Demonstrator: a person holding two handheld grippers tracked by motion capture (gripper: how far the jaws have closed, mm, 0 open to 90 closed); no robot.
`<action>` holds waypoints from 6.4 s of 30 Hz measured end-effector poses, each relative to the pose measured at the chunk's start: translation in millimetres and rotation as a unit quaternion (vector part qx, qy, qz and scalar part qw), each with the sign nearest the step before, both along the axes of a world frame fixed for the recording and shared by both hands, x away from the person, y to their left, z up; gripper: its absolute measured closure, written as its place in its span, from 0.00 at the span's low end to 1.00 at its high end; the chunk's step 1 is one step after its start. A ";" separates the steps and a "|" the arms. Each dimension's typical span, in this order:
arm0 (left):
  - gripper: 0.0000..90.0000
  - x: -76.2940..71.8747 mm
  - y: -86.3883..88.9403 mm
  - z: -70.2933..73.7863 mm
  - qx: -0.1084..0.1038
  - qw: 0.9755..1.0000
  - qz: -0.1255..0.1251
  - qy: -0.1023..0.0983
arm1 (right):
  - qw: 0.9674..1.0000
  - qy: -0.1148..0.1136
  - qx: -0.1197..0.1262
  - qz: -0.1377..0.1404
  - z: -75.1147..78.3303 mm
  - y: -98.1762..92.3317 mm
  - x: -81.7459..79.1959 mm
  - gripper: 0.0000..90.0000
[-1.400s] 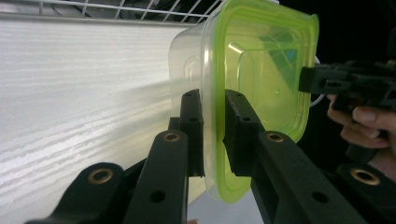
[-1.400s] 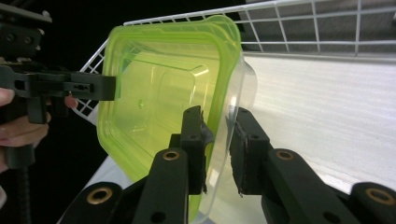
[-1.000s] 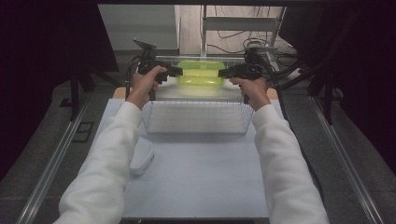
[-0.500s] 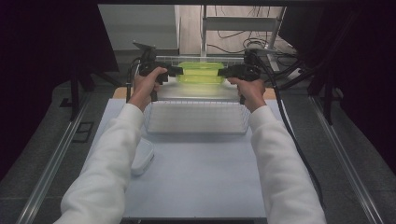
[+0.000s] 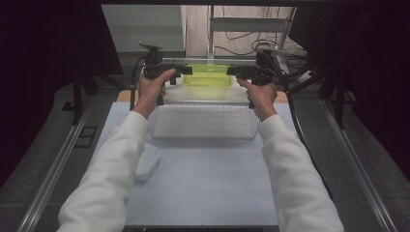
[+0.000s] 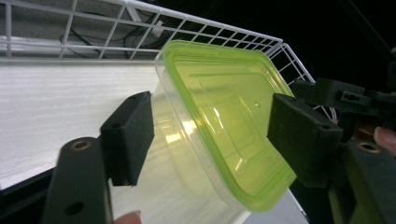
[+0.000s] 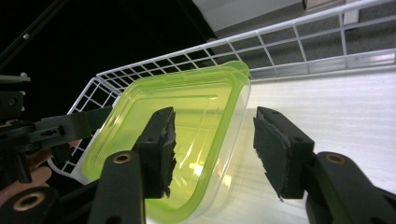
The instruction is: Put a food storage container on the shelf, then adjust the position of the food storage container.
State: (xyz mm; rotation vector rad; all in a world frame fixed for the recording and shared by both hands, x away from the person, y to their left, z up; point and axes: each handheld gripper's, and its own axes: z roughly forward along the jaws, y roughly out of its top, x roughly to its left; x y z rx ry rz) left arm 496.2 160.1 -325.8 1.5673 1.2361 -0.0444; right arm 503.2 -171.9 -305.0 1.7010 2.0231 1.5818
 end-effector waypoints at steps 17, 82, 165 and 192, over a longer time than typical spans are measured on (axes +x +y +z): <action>0.28 -84.1 11.1 9.9 0.129 0.987 -0.039 -0.084 | 0.987 -0.069 -0.103 0.105 8.6 -32.0 -59.5 0.40; 0.28 -218.9 33.1 -112.1 0.218 0.974 -0.058 -0.020 | 0.962 -0.004 -0.199 0.185 -126.0 -53.6 -190.3 0.35; 1.00 -155.8 150.0 -154.7 0.311 0.940 -0.003 0.143 | 0.954 0.013 -0.242 0.177 -137.0 -46.6 -189.4 0.32; 1.00 -169.1 100.9 -155.3 0.285 0.950 -0.049 0.120 | 0.954 0.012 -0.241 0.177 -136.8 -46.5 -189.6 0.32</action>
